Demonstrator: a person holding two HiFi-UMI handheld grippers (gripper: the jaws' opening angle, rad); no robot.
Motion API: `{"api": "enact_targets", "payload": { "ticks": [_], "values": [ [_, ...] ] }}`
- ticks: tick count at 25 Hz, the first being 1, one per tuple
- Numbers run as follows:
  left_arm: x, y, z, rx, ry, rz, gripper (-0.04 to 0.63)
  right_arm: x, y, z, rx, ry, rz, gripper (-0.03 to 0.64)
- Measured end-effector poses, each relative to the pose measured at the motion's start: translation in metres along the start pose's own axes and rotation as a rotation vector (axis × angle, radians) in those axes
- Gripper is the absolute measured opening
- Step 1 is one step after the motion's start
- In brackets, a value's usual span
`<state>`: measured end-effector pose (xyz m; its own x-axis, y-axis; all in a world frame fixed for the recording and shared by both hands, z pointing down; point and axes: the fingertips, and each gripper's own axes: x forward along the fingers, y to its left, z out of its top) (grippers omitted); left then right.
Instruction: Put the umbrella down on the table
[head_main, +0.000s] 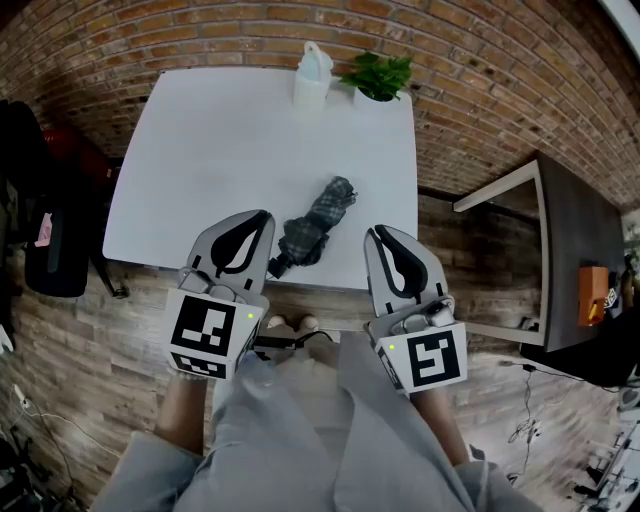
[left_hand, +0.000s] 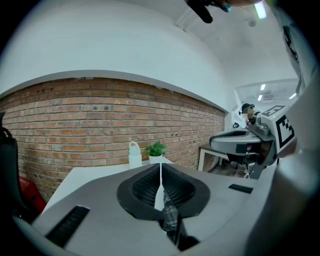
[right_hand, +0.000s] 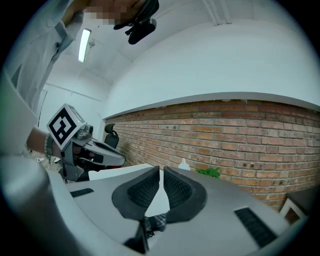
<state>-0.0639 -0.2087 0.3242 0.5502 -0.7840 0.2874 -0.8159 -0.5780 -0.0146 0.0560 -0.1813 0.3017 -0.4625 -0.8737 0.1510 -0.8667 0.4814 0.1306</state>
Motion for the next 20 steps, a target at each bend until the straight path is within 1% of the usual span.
{"api": "enact_targets", "payload": {
  "ticks": [11,15,20],
  "values": [
    [0.0018,0.0003,-0.0021,0.003,0.000,-0.009,0.028,0.0022,0.0018,-0.0025,-0.005,0.007,-0.001,0.055],
    [0.0020,-0.0009,-0.0033,0.010,0.003,-0.023,0.024,0.0028,0.0017,-0.0047,-0.002,0.012,-0.004,0.055],
    [0.0037,0.0031,-0.0056,0.014,0.016,-0.007,0.020,0.0047,0.0024,-0.0046,-0.003,0.014,-0.001,0.055]
  ]
}}
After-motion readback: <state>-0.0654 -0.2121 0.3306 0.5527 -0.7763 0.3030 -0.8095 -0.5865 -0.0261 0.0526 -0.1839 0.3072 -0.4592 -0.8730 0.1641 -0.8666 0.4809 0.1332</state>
